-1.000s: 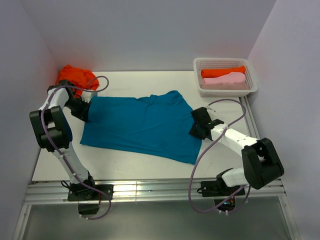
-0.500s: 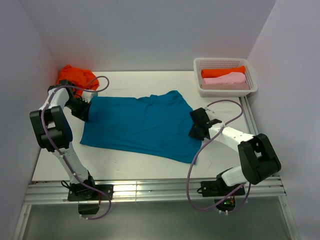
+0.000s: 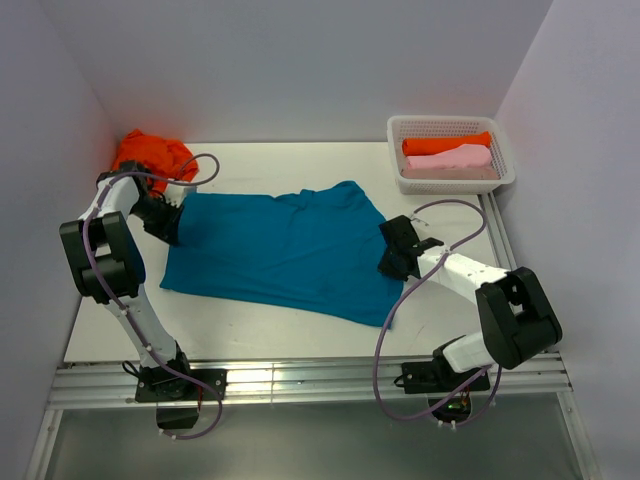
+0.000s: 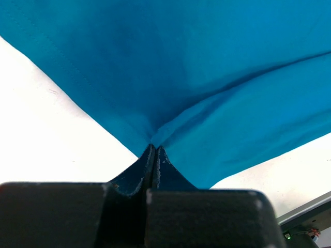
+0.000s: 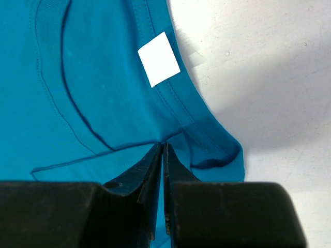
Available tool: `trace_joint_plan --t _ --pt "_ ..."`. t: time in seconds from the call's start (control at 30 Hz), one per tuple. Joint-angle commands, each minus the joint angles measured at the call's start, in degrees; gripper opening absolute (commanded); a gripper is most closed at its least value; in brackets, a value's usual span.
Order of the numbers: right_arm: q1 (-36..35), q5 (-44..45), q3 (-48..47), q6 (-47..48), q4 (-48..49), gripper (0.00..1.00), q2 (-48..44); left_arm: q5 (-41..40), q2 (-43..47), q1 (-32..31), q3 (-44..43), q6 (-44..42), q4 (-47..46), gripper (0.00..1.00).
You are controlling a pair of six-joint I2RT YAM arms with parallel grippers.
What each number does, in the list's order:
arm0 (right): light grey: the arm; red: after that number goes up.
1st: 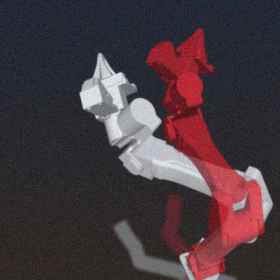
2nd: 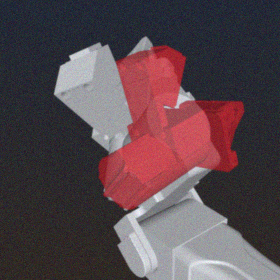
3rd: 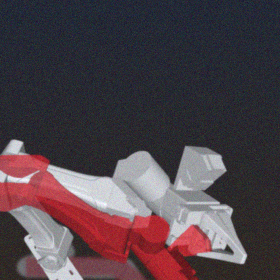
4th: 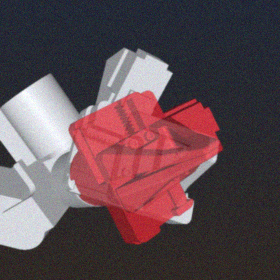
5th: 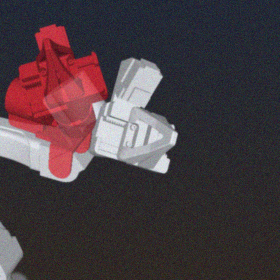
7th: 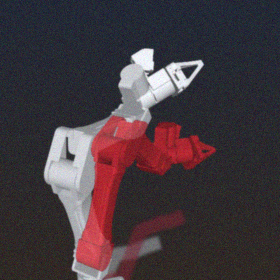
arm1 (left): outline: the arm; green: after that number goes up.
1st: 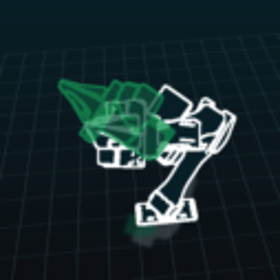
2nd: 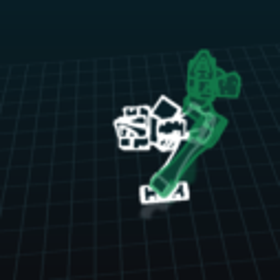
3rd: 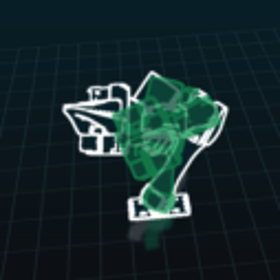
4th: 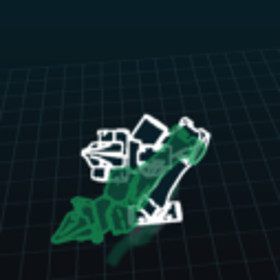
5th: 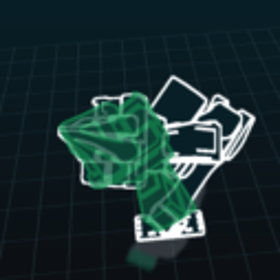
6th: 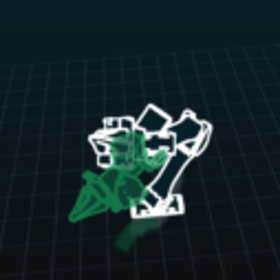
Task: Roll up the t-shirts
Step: Fold the tshirt
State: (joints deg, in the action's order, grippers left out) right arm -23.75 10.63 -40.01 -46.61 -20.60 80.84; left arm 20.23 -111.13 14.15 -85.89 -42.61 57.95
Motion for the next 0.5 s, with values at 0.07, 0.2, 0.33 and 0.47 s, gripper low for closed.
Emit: trace_joint_plan --t 0.07,0.2,0.33,0.47 --pt "-0.42 0.53 0.11 0.2 0.21 0.09 -1.56 1.13 3.47 -0.26 0.55 -1.16 0.84 0.0" --pt "-0.42 0.35 0.02 0.2 0.3 0.11 -1.56 1.22 3.55 -0.27 0.72 -1.25 0.76 0.0" --pt "-0.86 0.53 -0.07 -0.06 0.21 0.3 -1.12 1.3 3.55 -0.27 0.72 -1.16 0.93 0.0" --pt "-1.3 0.53 -0.33 -0.15 0.65 0.3 -0.6 1.39 3.47 -0.35 0.63 -1.25 1.02 0.0"
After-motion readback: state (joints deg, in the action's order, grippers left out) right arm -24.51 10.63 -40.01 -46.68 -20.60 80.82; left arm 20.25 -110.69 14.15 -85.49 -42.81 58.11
